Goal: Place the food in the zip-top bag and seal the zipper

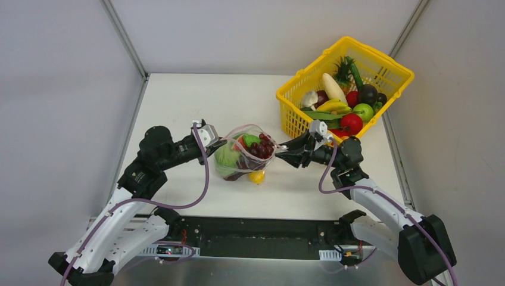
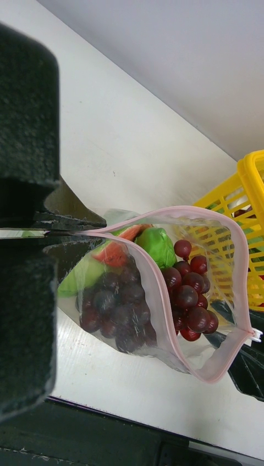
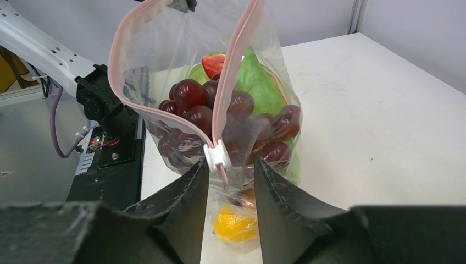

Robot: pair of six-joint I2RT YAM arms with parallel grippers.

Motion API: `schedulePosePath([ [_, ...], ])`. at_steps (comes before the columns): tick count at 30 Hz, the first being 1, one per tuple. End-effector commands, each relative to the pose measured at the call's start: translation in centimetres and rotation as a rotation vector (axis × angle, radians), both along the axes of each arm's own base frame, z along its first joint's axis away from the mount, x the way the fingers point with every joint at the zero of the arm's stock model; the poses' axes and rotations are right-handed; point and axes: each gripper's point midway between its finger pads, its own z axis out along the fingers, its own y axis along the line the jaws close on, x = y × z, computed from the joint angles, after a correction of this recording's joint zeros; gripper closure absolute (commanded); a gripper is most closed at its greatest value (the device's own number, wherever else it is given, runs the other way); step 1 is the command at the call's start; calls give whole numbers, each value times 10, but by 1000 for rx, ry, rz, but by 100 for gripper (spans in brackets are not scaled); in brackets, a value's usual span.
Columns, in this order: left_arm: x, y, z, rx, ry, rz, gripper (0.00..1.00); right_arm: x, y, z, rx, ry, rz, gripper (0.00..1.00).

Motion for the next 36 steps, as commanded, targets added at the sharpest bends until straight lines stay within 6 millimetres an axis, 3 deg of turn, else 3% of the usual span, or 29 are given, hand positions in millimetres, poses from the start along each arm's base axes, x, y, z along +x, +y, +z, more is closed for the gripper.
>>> schedulePosePath([
  [1, -1, 1, 34, -60, -83, 0, 100, -4, 1, 13, 21, -84, 27, 62],
  [4, 0, 2, 35, -56, -87, 4, 100, -4, 2, 12, 19, -81, 32, 64],
  [7, 1, 1, 34, -54, -82, 3, 100, -5, 2, 12, 18, -83, 35, 74],
  [16, 2, 1, 35, -56, -87, 8, 100, -3, 0, 12, 22, -82, 16, 74],
  [23, 3, 2, 34, -53, -85, 13, 100, -5, 0, 11, 21, -79, 22, 83],
  [27, 3, 2, 34, -53, -83, 14, 100, -4, -1, 12, 25, -79, 10, 81],
  [31, 4, 3, 34, -51, -87, 21, 100, -6, -1, 10, 22, -81, 19, 92],
  [32, 4, 3, 34, -52, -86, 21, 100, -5, -1, 11, 22, -82, 17, 100],
  [36, 3, 4, 33, -50, -84, 25, 100, -4, -1, 15, 31, -82, 6, 100],
])
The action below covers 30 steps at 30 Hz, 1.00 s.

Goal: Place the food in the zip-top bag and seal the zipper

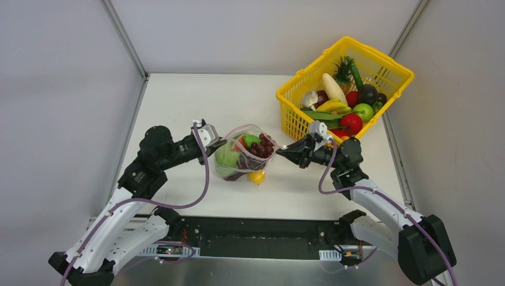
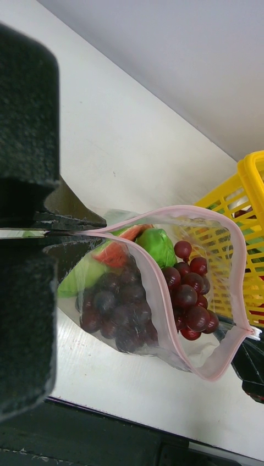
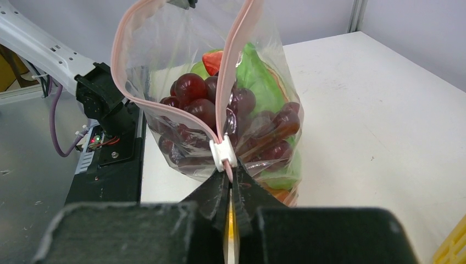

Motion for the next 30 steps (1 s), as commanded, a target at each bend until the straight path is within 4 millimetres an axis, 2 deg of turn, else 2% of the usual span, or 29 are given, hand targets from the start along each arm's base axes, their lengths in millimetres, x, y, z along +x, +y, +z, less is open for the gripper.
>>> schedulePosePath([
  [1, 3, 5, 34, -52, -88, 28, 100, -3, -1, 20, 39, -87, 0, 100],
  [5, 4, 12, 34, -40, -93, 64, 100, 0, -5, 38, 70, -80, -33, 100],
  [12, 5, 38, 43, -10, -105, 193, 100, 7, -16, 88, 81, -12, -69, 100],
  [14, 6, 47, 45, -5, -96, 245, 100, 7, -20, 96, 85, -5, -84, 100],
  [19, 10, 62, 36, 22, -78, 330, 100, -1, -22, 101, 71, 22, -35, 100],
  [23, 16, 69, 27, 27, -69, 384, 100, 2, -20, 96, 64, 55, -26, 100],
  [27, 11, 56, 26, 15, -68, 304, 99, -5, -16, 89, 40, 86, 43, 100],
  [30, 7, 45, 26, 8, -55, 243, 87, -4, -14, 84, 34, 112, 50, 100],
])
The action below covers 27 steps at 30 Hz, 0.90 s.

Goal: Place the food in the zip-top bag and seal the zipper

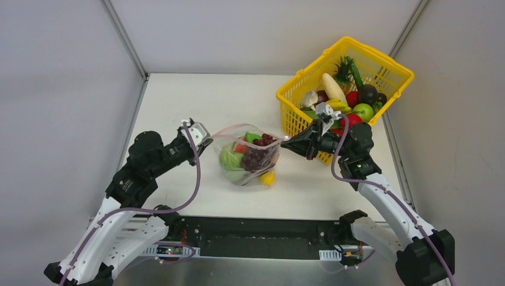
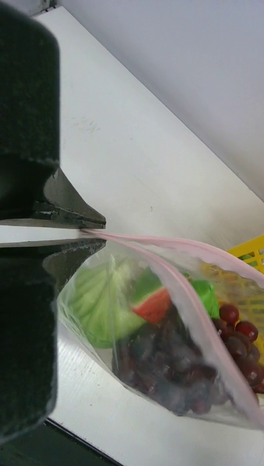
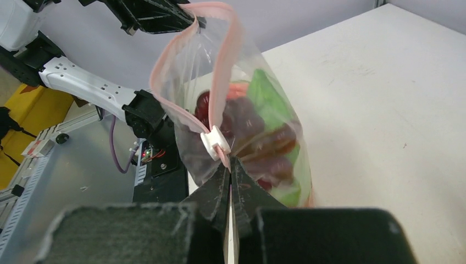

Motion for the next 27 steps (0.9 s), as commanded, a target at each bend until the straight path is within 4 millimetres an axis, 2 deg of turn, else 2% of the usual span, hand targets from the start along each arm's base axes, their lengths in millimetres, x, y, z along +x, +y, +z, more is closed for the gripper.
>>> schedulePosePath([
  [1, 3, -2, 21, -40, -60, -4, 80, 0, -2, 30, 40, -81, 14, 100],
  [4, 3, -7, 23, -46, -49, -28, 57, 2, -2, 27, 36, -70, 10, 100],
  [8, 3, -8, 33, -58, -60, -30, 37, 5, -1, 25, 32, -57, 10, 100],
  [11, -2, -11, 52, -87, -93, -56, 26, 4, -1, 26, 33, -59, 11, 100],
  [17, -17, -24, 100, -181, -158, -159, 17, 4, -1, 26, 34, -55, 8, 100],
  [20, -22, -40, 118, -227, -171, -249, 11, 4, -1, 27, 35, -55, 9, 100],
  [25, -30, -83, 133, -177, -132, -434, 11, 5, -2, 27, 36, -63, -1, 100],
  [27, -29, -101, 127, -78, -150, -467, 11, 5, -2, 26, 35, -62, -2, 100],
])
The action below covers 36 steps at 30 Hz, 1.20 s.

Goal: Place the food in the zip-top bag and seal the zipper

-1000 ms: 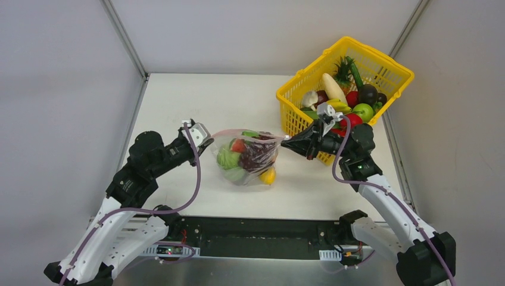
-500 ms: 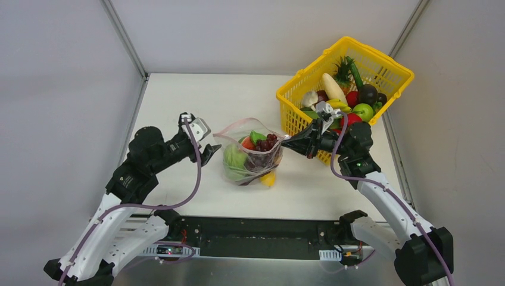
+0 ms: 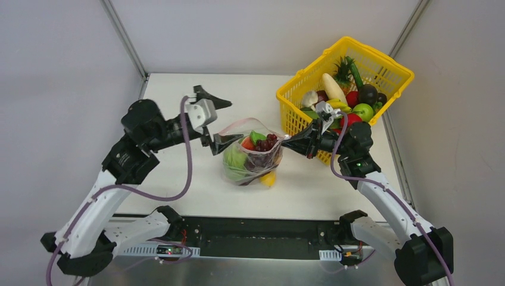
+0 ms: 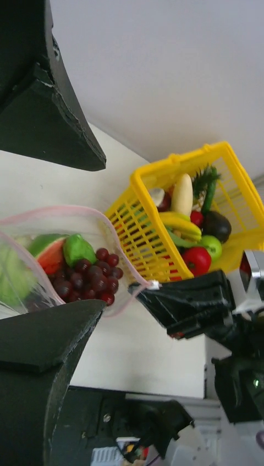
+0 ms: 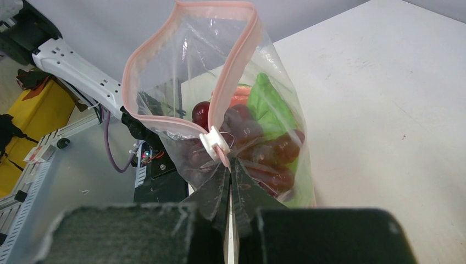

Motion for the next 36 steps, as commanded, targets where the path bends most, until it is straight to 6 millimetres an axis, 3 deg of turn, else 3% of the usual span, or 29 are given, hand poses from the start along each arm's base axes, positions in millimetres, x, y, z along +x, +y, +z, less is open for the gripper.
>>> schedulePosePath([
  [1, -11, -45, 5, 134, -81, -155, 11, -1, -1, 34, 45, -110, 3, 100],
  [5, -8, -83, 4, 148, -45, -262, 11, -3, -1, 34, 45, -113, 8, 100],
  [10, -4, -124, -17, 204, -40, -325, 16, -7, -2, 36, 48, -135, 9, 100],
  [16, -5, -157, -38, 257, 26, -355, 34, -10, -4, 35, 39, -147, 6, 100],
  [20, -3, -165, -47, 272, 56, -340, 46, -11, -5, 34, 36, -155, 2, 100],
  [28, 5, -161, -63, 334, 114, -274, 55, -9, -6, 34, 38, -158, -13, 100],
  [36, 5, -165, -70, 367, 139, -270, 46, -8, -6, 34, 38, -156, -18, 100],
])
